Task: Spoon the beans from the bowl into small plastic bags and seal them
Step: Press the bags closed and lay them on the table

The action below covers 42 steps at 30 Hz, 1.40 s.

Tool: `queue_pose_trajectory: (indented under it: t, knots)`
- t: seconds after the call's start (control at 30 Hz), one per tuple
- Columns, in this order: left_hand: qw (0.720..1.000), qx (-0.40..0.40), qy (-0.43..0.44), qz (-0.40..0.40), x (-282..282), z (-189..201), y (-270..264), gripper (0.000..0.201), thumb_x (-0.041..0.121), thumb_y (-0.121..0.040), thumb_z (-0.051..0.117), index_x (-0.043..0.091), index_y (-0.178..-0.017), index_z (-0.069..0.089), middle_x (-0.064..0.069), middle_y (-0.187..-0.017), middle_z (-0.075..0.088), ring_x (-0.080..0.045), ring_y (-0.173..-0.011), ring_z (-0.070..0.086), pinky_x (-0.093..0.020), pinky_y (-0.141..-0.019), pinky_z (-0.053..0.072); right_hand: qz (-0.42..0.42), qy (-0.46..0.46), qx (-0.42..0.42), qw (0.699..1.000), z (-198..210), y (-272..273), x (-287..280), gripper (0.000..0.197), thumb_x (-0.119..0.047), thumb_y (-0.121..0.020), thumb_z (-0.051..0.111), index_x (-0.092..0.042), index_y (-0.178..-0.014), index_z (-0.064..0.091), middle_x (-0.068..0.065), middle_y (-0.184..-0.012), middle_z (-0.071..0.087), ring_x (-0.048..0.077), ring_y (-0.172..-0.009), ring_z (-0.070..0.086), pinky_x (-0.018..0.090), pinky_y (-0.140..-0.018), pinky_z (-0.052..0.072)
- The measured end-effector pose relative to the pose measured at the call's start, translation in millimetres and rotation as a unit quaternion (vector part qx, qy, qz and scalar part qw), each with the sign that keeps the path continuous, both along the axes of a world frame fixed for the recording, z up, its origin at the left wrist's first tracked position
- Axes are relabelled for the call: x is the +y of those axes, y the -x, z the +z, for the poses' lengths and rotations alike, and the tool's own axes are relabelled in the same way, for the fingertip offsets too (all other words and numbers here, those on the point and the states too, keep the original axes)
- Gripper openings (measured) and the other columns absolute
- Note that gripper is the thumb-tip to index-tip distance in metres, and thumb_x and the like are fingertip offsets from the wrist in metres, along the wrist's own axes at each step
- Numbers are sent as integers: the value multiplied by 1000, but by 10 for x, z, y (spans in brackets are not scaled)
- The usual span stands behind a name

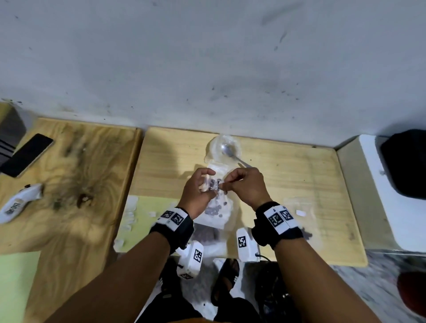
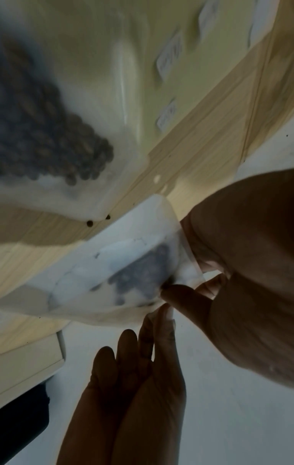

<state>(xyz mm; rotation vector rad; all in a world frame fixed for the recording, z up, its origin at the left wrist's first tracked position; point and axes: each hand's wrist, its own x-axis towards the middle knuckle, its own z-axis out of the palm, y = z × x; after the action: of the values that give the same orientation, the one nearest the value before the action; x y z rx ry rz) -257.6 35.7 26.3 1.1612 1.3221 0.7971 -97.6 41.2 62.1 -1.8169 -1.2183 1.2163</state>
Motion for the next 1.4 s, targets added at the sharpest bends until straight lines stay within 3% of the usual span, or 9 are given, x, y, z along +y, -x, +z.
queue_pose_trajectory:
  t: [0.2, 0.3, 0.5, 0.6, 0.73, 0.87, 1.07, 1.27, 1.4]
  knots:
    - [1000, 1, 3, -13, 26, 16, -202, 44, -5, -77, 68, 26, -105, 56, 5, -124, 56, -15, -121, 48, -38, -94, 47, -24, -4, -36, 999, -39, -240, 23, 26, -5, -58, 94, -9, -69, 70, 0, -64, 67, 12, -60, 62, 32, -66, 55]
    - [1000, 3, -6, -14, 37, -20, -238, 46, -3, -72, 68, 32, -100, 55, -1, -119, 59, -24, -115, 54, -42, -86, 50, -22, -12, -32, 999, -61, -290, 10, 24, -7, -61, 93, -10, -72, 72, -1, -65, 68, 13, -62, 63, 36, -72, 58]
    - [1000, -2, -16, 4, 55, 17, -270, 41, -11, -73, 62, 21, -97, 53, 0, -95, 53, -12, -82, 50, -16, -57, 42, -21, -38, -105, 994, -121, -254, -1, 14, -22, -72, 87, -24, -76, 73, -9, -73, 69, 9, -72, 64, 37, -78, 56]
    - [999, -22, -7, 34, 72, 63, -250, 40, -15, -72, 60, 15, -98, 52, 2, -90, 52, -8, -80, 50, -12, -52, 42, -71, -69, -164, 982, -115, -179, -47, 38, -36, -68, 89, -25, -92, 62, -9, -93, 60, 8, -84, 59, 30, -72, 49]
    - [997, -53, 13, 55, 130, 38, -189, 31, -9, -75, 63, 13, -95, 52, -1, -96, 59, -15, -85, 54, -21, -58, 42, -103, -33, -52, 993, -184, -137, -42, 50, -34, -64, 92, -23, -92, 52, -3, -100, 63, 16, -88, 61, 30, -74, 49]
    - [994, -25, 14, 102, 137, 15, -164, 25, 21, -77, 75, 18, -86, 51, -8, -81, 60, -16, -57, 54, -27, -51, 40, -77, -56, -3, 995, -253, -118, -17, 43, -22, -65, 92, -20, -82, 52, -4, -89, 60, 16, -79, 56, 34, -75, 50]
    - [994, -17, 6, 107, 166, 1, -111, 27, 26, -67, 74, 24, -78, 49, -1, -79, 53, -19, -71, 52, -34, -63, 46, -86, -88, -12, 992, -292, -45, -15, 39, -15, -68, 87, -24, -78, 50, -10, -78, 54, 11, -75, 53, 42, -78, 50]
    - [996, 1, -4, 87, 174, -9, -38, 30, 12, -74, 75, 23, -80, 48, -2, -86, 59, -20, -88, 60, -34, -69, 47, -65, -87, -25, 994, -311, -8, -15, 39, -12, -65, 87, -18, -82, 53, -10, -79, 56, 12, -78, 55, 42, -77, 50]
    - [996, 3, 2, 90, 170, 31, -73, 29, 11, -73, 75, 22, -81, 49, -3, -87, 60, -18, -85, 60, -32, -65, 48, -75, -91, -22, 993, -311, -7, -30, 37, -12, -67, 87, -17, -82, 54, -11, -80, 56, 9, -78, 54, 34, -74, 48]
